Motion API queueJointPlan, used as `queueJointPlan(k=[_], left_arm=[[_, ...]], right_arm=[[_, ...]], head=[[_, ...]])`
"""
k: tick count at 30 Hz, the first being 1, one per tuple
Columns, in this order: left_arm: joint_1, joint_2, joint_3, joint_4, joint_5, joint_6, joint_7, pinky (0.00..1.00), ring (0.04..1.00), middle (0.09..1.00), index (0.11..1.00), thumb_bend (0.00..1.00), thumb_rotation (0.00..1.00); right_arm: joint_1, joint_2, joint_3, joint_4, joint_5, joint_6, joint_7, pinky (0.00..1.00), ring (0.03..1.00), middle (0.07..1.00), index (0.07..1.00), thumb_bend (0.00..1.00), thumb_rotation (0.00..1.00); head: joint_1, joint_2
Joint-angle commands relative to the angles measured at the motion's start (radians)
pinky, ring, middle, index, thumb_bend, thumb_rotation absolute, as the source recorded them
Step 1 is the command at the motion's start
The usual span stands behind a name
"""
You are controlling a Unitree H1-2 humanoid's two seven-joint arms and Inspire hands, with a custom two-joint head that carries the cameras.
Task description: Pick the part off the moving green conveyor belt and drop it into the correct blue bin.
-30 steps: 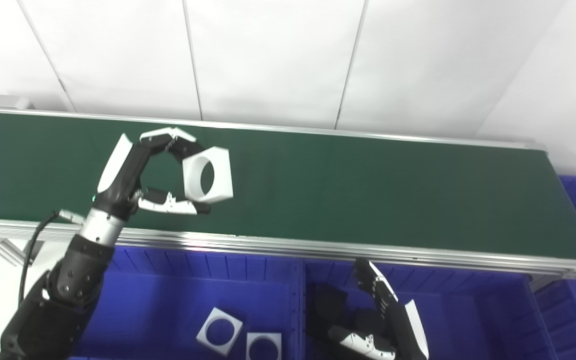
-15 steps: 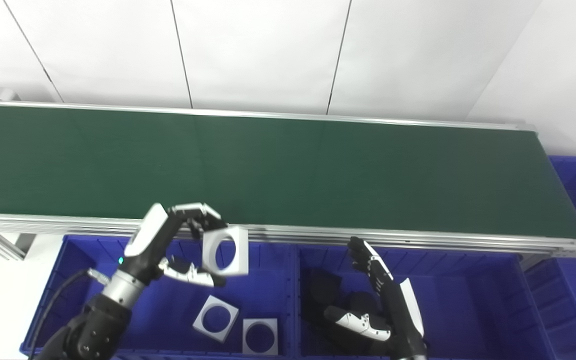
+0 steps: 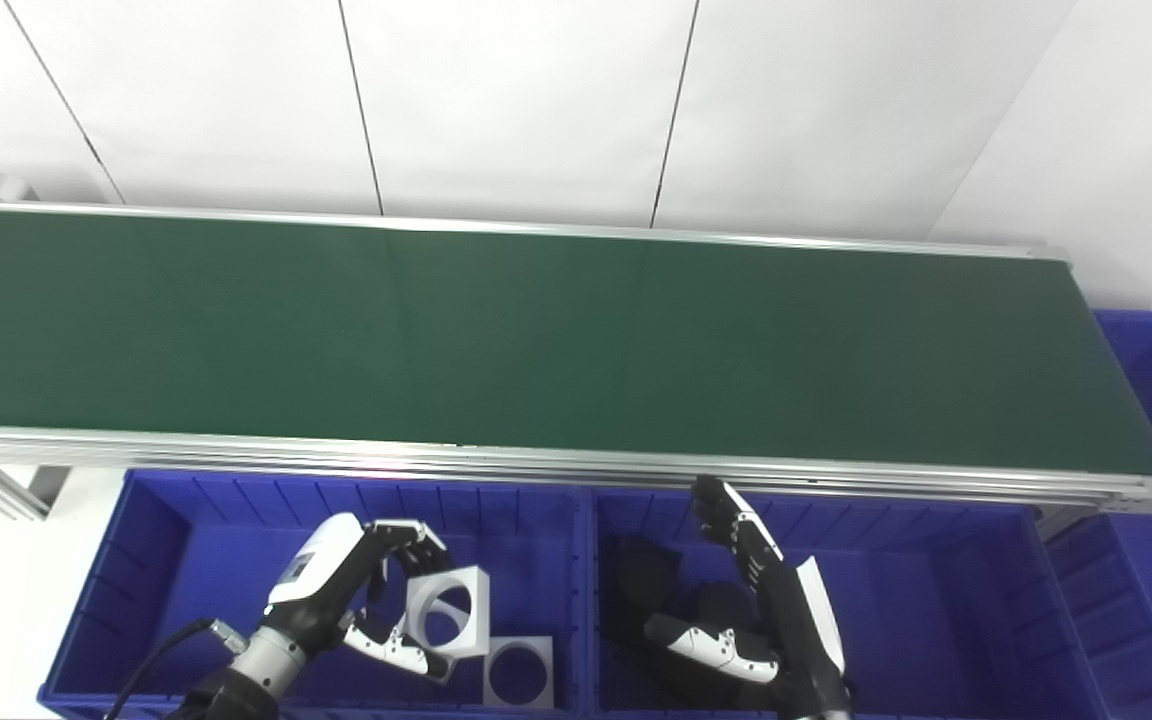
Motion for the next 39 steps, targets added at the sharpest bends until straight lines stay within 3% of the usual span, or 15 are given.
queueJointPlan(k=[1, 2, 4, 8, 11, 16, 20, 27, 39], left_arm=[[-0.035, 0.007, -0.006, -0.015, 0.039, 0.019, -0.026, 0.55, 0.618, 0.614, 0.497, 0.51, 0.03], [-0.037, 0.012, -0.013, -0.025, 0.049, 0.047, -0.061, 0.63, 0.702, 0.706, 0.555, 0.54, 0.06], [-0.038, 0.018, -0.021, -0.042, 0.061, 0.085, -0.115, 0.73, 0.803, 0.818, 0.775, 0.67, 0.17], [-0.014, 0.009, 0.004, -0.099, 0.028, 0.125, -0.168, 0.8, 0.873, 0.893, 0.882, 0.81, 0.31], [0.025, -0.008, 0.049, -0.161, -0.077, 0.112, -0.197, 0.83, 0.898, 0.926, 0.921, 0.91, 0.41], [0.085, -0.051, 0.118, -0.254, -0.336, 0.007, -0.246, 0.81, 0.873, 0.901, 0.906, 0.95, 0.52], [0.115, -0.087, 0.148, -0.314, -0.481, -0.022, -0.285, 0.81, 0.868, 0.881, 0.878, 0.98, 0.53], [0.147, -0.136, 0.18, -0.385, -0.593, -0.021, -0.339, 0.84, 0.868, 0.867, 0.862, 0.97, 0.48], [0.163, -0.181, 0.237, -0.368, -0.602, -0.023, -0.402, 0.8, 0.857, 0.861, 0.859, 0.94, 0.43]], right_arm=[[-0.002, 0.008, -0.004, -0.027, -0.002, -0.052, -0.001, 0.83, 0.867, 0.885, 0.897, 0.88, 0.44], [-0.001, 0.009, -0.004, -0.027, -0.002, -0.052, -0.001, 0.83, 0.866, 0.885, 0.897, 0.88, 0.44], [0.0, 0.009, -0.005, -0.027, 0.0, -0.052, 0.002, 0.83, 0.869, 0.887, 0.898, 0.87, 0.44], [0.001, 0.01, -0.005, -0.027, -0.002, -0.053, -0.001, 0.83, 0.867, 0.884, 0.897, 0.88, 0.44], [0.003, 0.009, -0.005, -0.026, -0.001, -0.053, -0.004, 0.83, 0.867, 0.886, 0.898, 0.88, 0.44], [0.004, 0.011, -0.004, -0.024, 0.007, -0.053, -0.004, 0.83, 0.862, 0.884, 0.895, 0.88, 0.44], [0.002, 0.007, -0.003, -0.023, 0.002, -0.053, 0.001, 0.83, 0.865, 0.888, 0.9, 0.87, 0.44], [0.004, 0.008, -0.004, -0.025, -0.002, -0.053, 0.003, 0.82, 0.865, 0.885, 0.896, 0.88, 0.44], [0.004, 0.011, 0.002, -0.021, -0.007, -0.053, -0.004, 0.82, 0.863, 0.882, 0.894, 0.88, 0.44]], head=[[0.0, 0.0], [0.0, 0.0], [-0.001, 0.0], [-0.003, 0.0], [0.0, 0.001], [0.001, 0.003], [0.004, 0.005], [0.012, 0.006], [0.012, 0.008]])
